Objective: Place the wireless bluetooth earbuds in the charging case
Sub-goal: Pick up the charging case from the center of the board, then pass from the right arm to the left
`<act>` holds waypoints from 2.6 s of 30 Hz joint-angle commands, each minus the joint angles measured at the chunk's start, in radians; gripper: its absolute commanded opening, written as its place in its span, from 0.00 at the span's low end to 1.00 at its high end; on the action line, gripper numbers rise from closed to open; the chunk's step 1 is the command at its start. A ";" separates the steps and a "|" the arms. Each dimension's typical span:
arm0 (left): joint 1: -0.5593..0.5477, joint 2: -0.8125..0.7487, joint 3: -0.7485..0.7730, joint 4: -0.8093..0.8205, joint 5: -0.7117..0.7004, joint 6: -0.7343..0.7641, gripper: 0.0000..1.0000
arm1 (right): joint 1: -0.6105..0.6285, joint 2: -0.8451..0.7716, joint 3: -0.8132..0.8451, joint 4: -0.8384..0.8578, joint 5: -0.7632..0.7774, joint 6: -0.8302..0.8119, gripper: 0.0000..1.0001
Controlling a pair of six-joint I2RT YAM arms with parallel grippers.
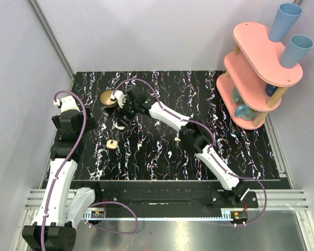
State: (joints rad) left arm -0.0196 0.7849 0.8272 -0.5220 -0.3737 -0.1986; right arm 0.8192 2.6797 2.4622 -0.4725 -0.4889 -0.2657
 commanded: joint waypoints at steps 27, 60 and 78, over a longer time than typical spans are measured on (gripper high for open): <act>0.004 -0.015 0.006 0.028 0.005 0.011 0.99 | 0.067 0.052 0.050 -0.055 0.207 -0.061 0.77; 0.004 -0.056 0.026 0.031 0.337 -0.117 0.99 | 0.061 -0.603 -0.730 0.509 0.228 -0.096 0.00; -0.013 0.161 0.135 0.180 1.193 -0.352 0.99 | 0.061 -1.336 -1.494 0.759 0.346 -0.168 0.00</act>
State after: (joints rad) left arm -0.0204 0.9264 0.9165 -0.5011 0.5674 -0.4538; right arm 0.8799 1.4479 1.0183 0.1860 -0.1905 -0.3923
